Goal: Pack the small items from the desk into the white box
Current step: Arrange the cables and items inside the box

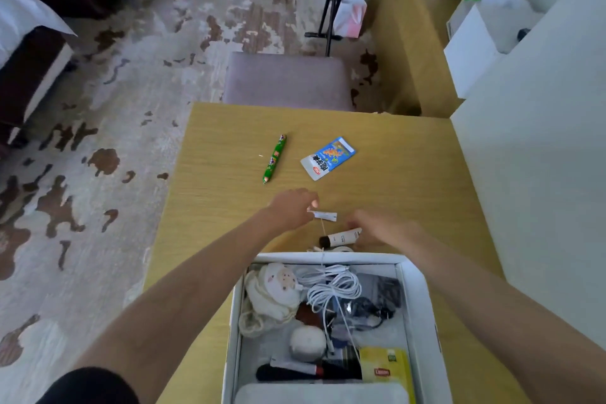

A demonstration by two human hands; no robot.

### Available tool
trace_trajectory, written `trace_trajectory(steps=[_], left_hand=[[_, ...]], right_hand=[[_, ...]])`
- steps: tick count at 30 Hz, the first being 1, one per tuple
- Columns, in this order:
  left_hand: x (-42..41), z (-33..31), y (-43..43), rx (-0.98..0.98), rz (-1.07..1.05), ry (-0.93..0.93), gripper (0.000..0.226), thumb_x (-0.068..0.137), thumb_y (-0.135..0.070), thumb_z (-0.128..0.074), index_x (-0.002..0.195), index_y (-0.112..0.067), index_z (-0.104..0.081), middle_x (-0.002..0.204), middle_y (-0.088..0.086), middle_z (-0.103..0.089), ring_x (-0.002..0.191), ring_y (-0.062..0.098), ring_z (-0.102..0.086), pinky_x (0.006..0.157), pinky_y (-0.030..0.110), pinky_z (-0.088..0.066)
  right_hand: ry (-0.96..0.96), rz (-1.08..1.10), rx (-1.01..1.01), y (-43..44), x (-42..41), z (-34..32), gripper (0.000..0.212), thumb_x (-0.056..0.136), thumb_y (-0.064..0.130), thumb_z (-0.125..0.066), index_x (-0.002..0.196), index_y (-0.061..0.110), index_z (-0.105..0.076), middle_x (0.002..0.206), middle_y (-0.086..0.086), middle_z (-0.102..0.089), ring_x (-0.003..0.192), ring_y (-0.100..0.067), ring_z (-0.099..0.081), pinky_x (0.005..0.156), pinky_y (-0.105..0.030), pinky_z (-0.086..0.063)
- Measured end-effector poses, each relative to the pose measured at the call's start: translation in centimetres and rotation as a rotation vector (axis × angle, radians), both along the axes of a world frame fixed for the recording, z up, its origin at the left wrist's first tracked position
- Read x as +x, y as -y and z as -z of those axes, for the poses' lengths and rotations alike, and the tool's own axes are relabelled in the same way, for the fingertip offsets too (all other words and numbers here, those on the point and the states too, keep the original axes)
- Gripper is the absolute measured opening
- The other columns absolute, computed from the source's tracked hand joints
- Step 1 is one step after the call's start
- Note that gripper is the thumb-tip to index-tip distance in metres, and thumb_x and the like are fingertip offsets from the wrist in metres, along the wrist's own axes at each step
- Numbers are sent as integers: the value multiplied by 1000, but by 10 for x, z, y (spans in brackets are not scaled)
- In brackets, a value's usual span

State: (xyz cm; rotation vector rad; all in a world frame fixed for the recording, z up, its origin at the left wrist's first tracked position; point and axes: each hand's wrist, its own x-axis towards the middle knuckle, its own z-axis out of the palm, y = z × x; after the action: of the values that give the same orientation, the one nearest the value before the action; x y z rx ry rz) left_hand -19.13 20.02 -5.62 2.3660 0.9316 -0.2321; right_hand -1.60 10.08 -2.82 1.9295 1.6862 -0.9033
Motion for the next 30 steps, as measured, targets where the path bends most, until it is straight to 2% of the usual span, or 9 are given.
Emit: trace_trajectory(steps=[5, 10, 13, 16, 19, 23, 26, 28, 30], left_hand=[[22, 25, -2, 267, 269, -172, 28, 89, -26, -56, 115, -14, -55, 116, 9, -59, 108, 29, -57, 70, 35, -40], [31, 32, -1, 241, 244, -191, 26, 91, -27, -55, 112, -11, -55, 118, 9, -60, 108, 29, -58, 74, 36, -45], [25, 26, -2, 53, 70, -86, 20, 90, -26, -56, 106, -14, -58, 114, 7, -63, 104, 26, -59, 80, 37, -47], [12, 6, -1, -164, -181, 138, 17, 86, -26, -65, 96, -14, -59, 98, 6, -64, 88, 23, -60, 76, 34, -47], [-9, -27, 17, -247, -361, 339, 17, 83, -21, -70, 81, -19, -53, 78, 3, -62, 71, 21, -58, 69, 34, -48], [-48, -76, 74, -107, -434, 533, 26, 81, -25, -71, 74, -33, -48, 69, -13, -58, 64, 12, -59, 64, 27, -47], [-81, -102, 128, 24, -471, 647, 21, 83, -30, -69, 80, -35, -49, 77, -25, -62, 67, -2, -59, 56, 8, -42], [-103, -104, 159, 78, -412, 575, 19, 83, -28, -70, 84, -29, -52, 75, -23, -60, 68, -1, -59, 58, 11, -44], [-122, -97, 185, 117, -300, 405, 18, 84, -30, -69, 89, -20, -55, 74, -19, -57, 67, 4, -57, 60, 24, -47]], right_hand=[[35, -154, 66, -6, 1, 18, 3, 84, 24, -58, 85, 24, -61, 103, -6, -65, 88, -26, -60, 64, -30, -39], [20, -137, -49, -2, 7, 31, 13, 81, 18, -63, 83, 26, -52, 104, -4, -63, 91, -27, -61, 71, -35, -51], [-22, 33, 3, 7, 19, 23, 21, 82, 18, -68, 95, 27, -56, 104, 1, -63, 86, -21, -58, 67, -32, -44], [-176, 193, 193, 22, 31, 1, 25, 88, 21, -66, 110, 22, -56, 108, -1, -65, 87, -19, -58, 73, -34, -45], [-216, 259, 480, 47, 32, -30, 19, 94, 27, -57, 110, 20, -49, 88, 1, -64, 69, -17, -58, 61, -34, -45], [-337, 277, 828, 97, 16, -63, 15, 98, 39, -48, 104, 27, -41, 73, 4, -56, 55, -11, -50, 48, -23, -36], [-479, 317, 821, 140, -3, -71, 12, 97, 48, -43, 101, 39, -35, 79, 9, -54, 64, -6, -51, 49, -18, -38], [-497, 281, 749, 163, -17, -70, 13, 96, 51, -41, 102, 42, -34, 83, 15, -55, 66, -4, -53, 50, -21, -39], [-503, 191, 693, 178, -31, -66, 14, 96, 47, -46, 102, 41, -35, 81, 16, -60, 63, -2, -56, 51, -25, -42]])
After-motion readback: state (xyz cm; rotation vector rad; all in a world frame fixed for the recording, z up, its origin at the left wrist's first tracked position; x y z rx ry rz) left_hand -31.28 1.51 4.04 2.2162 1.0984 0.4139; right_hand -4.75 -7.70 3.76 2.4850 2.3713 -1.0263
